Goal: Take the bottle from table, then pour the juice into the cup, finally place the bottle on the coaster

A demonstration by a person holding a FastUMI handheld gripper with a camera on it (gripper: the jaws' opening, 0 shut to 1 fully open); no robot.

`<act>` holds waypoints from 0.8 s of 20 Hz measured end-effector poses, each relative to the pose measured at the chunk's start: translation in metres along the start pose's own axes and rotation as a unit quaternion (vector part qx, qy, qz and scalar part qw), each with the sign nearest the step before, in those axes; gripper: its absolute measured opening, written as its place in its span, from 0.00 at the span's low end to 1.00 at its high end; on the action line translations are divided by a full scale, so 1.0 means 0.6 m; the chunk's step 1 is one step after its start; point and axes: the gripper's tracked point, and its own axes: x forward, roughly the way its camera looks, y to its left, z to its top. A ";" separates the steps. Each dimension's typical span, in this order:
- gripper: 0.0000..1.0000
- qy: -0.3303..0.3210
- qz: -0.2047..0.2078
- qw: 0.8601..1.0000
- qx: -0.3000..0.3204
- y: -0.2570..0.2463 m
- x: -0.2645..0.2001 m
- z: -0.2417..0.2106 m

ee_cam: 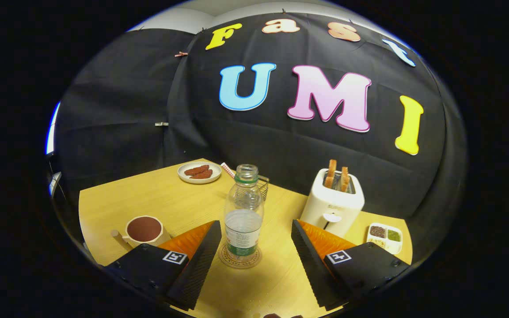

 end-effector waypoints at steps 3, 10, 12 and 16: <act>0.97 -0.029 -0.053 0.998 0.004 -0.043 -0.071 0.067; 0.97 -0.080 -0.153 0.984 0.040 -0.097 -0.253 0.205; 0.97 -0.080 -0.183 0.978 0.053 -0.108 -0.307 0.213; 0.97 -0.075 -0.246 0.965 0.044 -0.122 -0.413 0.199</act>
